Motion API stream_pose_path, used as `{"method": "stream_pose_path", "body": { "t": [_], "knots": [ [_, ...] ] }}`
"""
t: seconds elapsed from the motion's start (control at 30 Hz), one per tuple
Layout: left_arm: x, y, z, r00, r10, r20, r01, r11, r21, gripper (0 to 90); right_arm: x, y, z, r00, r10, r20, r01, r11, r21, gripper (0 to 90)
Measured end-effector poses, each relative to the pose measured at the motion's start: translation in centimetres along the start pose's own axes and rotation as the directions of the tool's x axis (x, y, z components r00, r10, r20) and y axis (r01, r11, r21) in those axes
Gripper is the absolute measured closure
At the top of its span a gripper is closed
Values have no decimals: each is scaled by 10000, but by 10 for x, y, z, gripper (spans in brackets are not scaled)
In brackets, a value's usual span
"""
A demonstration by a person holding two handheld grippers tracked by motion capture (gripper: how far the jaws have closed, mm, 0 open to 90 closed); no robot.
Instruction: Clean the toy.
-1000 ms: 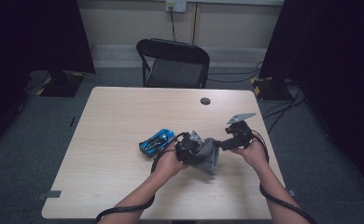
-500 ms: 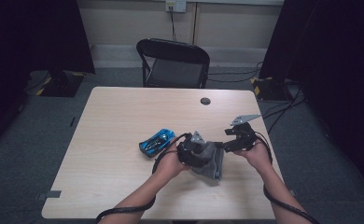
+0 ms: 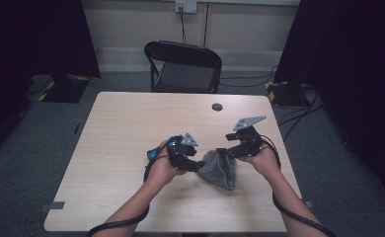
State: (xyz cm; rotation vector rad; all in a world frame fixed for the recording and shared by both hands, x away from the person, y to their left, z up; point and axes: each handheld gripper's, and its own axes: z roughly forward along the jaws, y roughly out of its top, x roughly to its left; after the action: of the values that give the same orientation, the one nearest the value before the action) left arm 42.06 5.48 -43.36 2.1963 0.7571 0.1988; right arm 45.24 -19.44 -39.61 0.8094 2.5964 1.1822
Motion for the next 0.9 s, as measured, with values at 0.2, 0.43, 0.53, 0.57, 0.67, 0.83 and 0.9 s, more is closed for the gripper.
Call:
{"method": "stream_pose_path", "body": {
  "t": [0.2, 0.43, 0.53, 0.57, 0.67, 0.83, 0.9],
  "knots": [
    [6, -5, -10, 9999, -161, -63, 161, 9998, -123, 435, -7, -1, 9, 9998, 176, 22, -177, 9987, 472, 275],
    [6, -6, -11, 9997, -239, 43, 240, 9996, -118, 445, -22, -27, 3, 9970, 735, 260, -753, 9942, 771, 277],
    [5, -6, -11, 9995, -296, 99, 298, 9994, -163, 458, -27, -37, -4, 9956, 854, 388, -885, 9922, 880, 277],
    [5, -6, -11, 9995, -296, 75, 297, 9994, -181, 460, -29, -41, -7, 9952, 849, 488, -891, 9918, 919, 278],
    [7, -6, -11, 9995, -316, 31, 317, 9993, -181, 459, -34, -47, -15, 9930, 1041, 564, -1089, 9901, 887, 280],
    [11, -6, -12, 9991, -429, -70, 427, 9987, -268, 447, -40, -47, -30, 9892, 1309, 665, -1345, 9894, 538, 283],
    [13, -6, -14, 9987, -506, -108, 502, 9983, -299, 442, -40, -40, -36, 9888, 1384, 561, -1402, 9897, 291, 290]
  ]
}}
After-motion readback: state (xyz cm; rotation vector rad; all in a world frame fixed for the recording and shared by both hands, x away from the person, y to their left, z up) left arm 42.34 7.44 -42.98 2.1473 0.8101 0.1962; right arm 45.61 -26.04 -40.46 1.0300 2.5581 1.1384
